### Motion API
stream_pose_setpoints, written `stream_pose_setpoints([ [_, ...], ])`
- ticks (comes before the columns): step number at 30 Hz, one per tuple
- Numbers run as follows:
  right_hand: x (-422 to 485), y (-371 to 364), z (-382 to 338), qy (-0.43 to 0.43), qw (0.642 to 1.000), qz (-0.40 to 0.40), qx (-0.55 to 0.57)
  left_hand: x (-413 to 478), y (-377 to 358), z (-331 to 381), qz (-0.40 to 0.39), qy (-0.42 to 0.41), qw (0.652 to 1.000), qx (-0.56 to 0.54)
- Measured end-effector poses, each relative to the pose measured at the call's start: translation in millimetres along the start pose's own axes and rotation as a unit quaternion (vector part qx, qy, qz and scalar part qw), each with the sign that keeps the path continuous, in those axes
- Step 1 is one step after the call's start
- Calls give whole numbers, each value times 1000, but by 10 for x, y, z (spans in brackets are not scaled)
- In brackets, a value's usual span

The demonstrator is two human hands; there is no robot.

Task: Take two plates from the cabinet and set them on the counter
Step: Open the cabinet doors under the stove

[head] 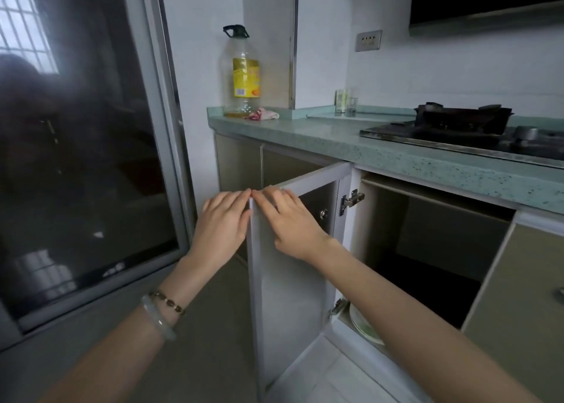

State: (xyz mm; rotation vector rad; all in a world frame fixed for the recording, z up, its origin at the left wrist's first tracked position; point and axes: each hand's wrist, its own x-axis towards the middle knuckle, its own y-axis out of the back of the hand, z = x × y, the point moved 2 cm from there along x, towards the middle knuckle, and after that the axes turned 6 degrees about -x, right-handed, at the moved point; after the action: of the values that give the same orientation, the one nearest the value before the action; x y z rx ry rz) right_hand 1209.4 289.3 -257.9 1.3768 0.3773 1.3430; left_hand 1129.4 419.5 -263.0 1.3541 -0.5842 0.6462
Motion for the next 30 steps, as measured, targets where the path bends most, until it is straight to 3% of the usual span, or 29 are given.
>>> stream_pose_setpoints([
  [4, 143, -68, -67, -13, 999, -29, 2, -28, -79, -102, 14, 25, 999, 21],
  [9, 379, -76, -226, -31, 996, -67, 58, -33, -181, -332, 26, 138, 988, -62],
  [15, -223, -16, 340, -57, 994, -85, -38, -65, -354, -265, 45, 195, 971, -128],
  [17, -580, 18, 567, -56, 990, -95, -91, -97, -434, -62, 86, 169, 976, -106],
  [20, -1146, 37, 867, -62, 978, -128, -150, -100, -695, 461, 109, 81, 976, -170],
  [24, -1834, 192, 1330, -94, 940, -213, -249, -58, -1323, 1386, 10, -27, 959, -281],
  [30, -2364, 338, 1785, -101, 872, -281, -388, -170, -2264, 2480, -135, -92, 941, -296],
])
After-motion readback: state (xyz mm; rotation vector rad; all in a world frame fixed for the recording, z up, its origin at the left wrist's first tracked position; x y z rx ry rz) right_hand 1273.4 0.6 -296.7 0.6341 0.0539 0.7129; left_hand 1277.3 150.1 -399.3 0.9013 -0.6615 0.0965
